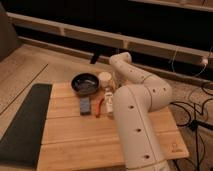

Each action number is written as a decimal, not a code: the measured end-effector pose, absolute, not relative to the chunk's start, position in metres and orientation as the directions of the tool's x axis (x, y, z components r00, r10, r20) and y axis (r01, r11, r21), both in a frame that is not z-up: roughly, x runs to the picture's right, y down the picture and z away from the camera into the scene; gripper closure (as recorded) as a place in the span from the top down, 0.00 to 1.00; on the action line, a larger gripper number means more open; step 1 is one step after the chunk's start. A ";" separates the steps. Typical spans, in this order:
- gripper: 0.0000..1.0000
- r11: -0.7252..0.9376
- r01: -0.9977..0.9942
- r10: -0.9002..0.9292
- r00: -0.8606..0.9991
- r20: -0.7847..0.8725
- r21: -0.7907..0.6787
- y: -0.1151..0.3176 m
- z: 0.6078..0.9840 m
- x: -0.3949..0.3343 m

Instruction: Place the eraser on the white sponge

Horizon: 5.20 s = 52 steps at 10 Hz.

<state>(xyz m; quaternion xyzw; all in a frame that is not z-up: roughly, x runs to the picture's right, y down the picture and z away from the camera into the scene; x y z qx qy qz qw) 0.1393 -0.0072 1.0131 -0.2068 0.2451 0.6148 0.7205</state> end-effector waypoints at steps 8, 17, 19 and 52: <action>0.00 0.097 -0.980 0.921 0.021 -0.389 0.176 -0.107 0.892 0.123; 0.00 0.178 -0.979 0.926 0.201 -0.320 -0.102 -0.045 0.756 -0.030; 0.00 0.177 -0.979 0.926 0.201 -0.321 -0.103 -0.044 0.756 -0.030; 0.51 0.434 -0.845 0.632 0.532 -0.563 -0.311 0.085 0.895 -0.120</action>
